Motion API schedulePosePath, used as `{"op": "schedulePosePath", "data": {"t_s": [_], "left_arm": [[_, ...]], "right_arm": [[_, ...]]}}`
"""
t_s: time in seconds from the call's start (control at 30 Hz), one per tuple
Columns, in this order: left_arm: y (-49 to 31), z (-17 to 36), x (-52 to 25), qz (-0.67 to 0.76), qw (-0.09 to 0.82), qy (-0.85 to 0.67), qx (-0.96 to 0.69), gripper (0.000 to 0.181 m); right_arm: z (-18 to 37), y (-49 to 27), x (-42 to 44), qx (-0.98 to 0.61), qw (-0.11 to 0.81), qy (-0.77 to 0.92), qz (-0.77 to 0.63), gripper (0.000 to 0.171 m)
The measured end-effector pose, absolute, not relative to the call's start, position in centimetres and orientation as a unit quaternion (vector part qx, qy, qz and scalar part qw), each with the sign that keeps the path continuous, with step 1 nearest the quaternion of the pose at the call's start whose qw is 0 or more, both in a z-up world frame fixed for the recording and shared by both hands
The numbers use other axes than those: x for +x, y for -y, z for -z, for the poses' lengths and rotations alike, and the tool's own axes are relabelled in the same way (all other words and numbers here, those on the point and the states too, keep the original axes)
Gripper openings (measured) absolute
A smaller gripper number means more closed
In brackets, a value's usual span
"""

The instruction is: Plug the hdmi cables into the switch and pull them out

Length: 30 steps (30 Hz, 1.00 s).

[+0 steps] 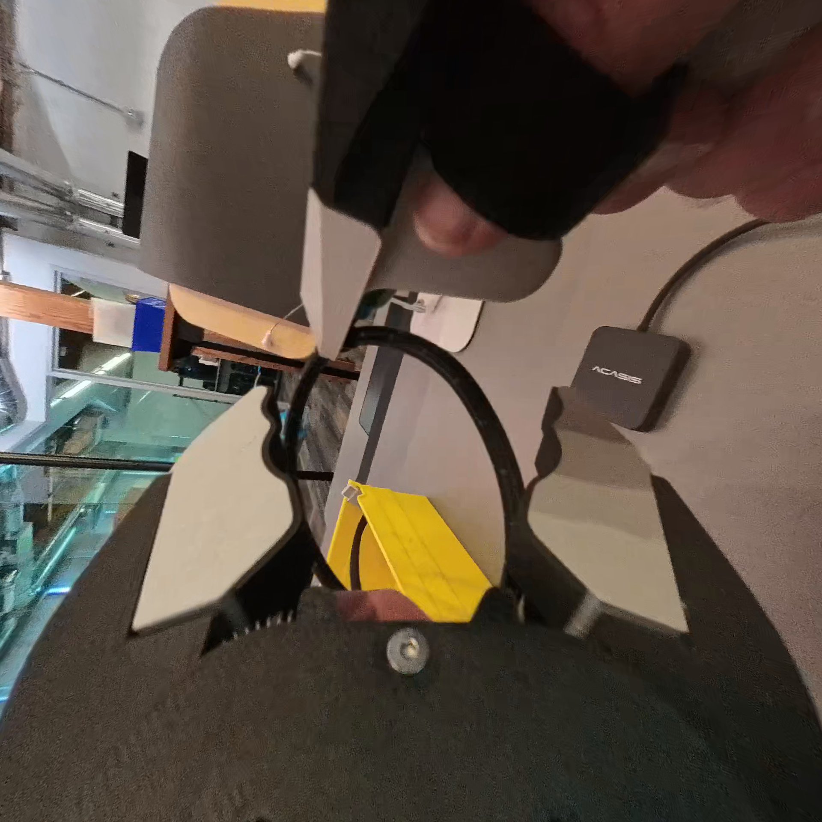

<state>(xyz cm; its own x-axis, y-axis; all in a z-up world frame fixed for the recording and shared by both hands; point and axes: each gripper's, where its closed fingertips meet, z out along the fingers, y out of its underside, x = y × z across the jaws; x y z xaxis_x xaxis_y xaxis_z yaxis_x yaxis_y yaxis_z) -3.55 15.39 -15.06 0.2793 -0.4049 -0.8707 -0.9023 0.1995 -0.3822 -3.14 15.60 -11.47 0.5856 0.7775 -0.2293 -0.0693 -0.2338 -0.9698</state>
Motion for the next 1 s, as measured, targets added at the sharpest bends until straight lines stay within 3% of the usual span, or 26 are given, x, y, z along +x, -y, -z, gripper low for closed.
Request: {"op": "schedulePosePath", "data": {"t_s": [0.07,0.17,0.27,0.3,0.47,0.7,0.83,1.0], "left_arm": [[-15.7,14.3,-3.8,-0.247,0.558,-0.546,-0.574,0.105],[-15.5,14.4,-3.8,-0.27,0.568,-0.56,-0.54,0.065],[-15.1,14.6,-3.4,-0.261,0.588,-0.568,-0.514,0.008],[-15.0,14.2,-3.4,-0.271,0.602,-0.561,-0.499,0.002],[-15.4,12.4,-4.4,-0.268,0.634,-0.542,-0.481,0.0],[-14.1,11.9,-4.3,-0.184,0.656,-0.55,-0.484,0.0],[-15.0,12.1,-5.3,-0.151,0.655,-0.532,-0.515,0.0],[-15.2,12.6,-5.8,-0.074,0.639,-0.53,-0.553,0.0]], "right_arm": [[11.4,-15.7,-3.0,-0.691,0.569,0.255,-0.365,0.01],[11.0,-15.6,-2.8,-0.694,0.567,0.256,-0.363,0.01],[10.6,-15.6,-2.5,-0.693,0.572,0.256,-0.357,0.011],[10.5,-15.6,-2.5,-0.691,0.571,0.256,-0.362,0.013],[9.2,-14.8,-2.1,-0.664,0.563,0.278,-0.406,0.031],[9.0,-12.9,-1.3,-0.619,0.526,0.339,-0.475,0.035],[9.4,-12.5,-0.8,-0.612,0.506,0.354,-0.494,0.046],[11.5,-12.9,0.5,-0.62,0.511,0.407,-0.435,0.038]]}}
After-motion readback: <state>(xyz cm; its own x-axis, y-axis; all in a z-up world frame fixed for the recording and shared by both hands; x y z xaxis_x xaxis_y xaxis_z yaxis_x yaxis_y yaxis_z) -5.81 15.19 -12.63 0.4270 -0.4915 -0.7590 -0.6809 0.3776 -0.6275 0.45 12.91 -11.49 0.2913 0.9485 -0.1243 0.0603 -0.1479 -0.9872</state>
